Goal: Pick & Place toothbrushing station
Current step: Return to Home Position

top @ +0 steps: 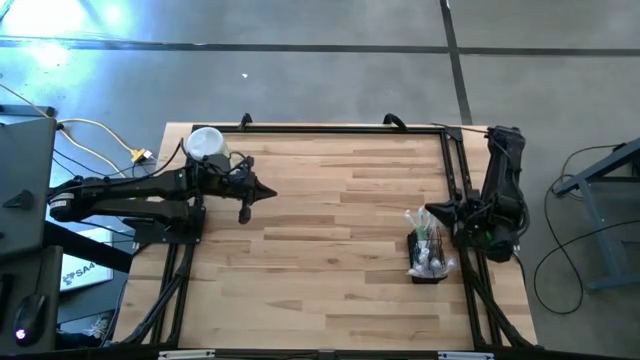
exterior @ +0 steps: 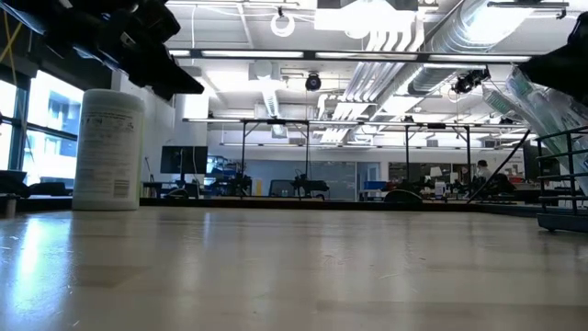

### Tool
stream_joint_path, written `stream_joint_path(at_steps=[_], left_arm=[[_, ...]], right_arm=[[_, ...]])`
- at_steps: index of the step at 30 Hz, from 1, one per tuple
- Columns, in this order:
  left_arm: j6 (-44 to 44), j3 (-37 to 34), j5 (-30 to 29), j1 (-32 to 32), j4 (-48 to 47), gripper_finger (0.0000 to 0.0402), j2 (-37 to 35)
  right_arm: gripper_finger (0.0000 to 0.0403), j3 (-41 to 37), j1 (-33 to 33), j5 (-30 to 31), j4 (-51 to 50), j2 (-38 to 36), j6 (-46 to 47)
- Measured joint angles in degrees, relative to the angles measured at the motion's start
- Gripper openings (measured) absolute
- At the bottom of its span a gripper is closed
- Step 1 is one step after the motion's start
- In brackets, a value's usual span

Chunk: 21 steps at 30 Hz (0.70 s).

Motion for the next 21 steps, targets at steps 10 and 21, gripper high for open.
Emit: stream_joint_path(at_steps=[10,21], left_arm=[[-1.44,0.00,1.27,0.00,-0.40,0.0000,0.00],[-2.95,0.00,2.42,-0.01,-0.38,0.0000,0.00]], right_arm=[[0.0001,0.08,-4.93,0.24,0.83,7.23,0.35],[0.0001,0.14,-23.62,0.26,-1.91,13.40,1.27]])
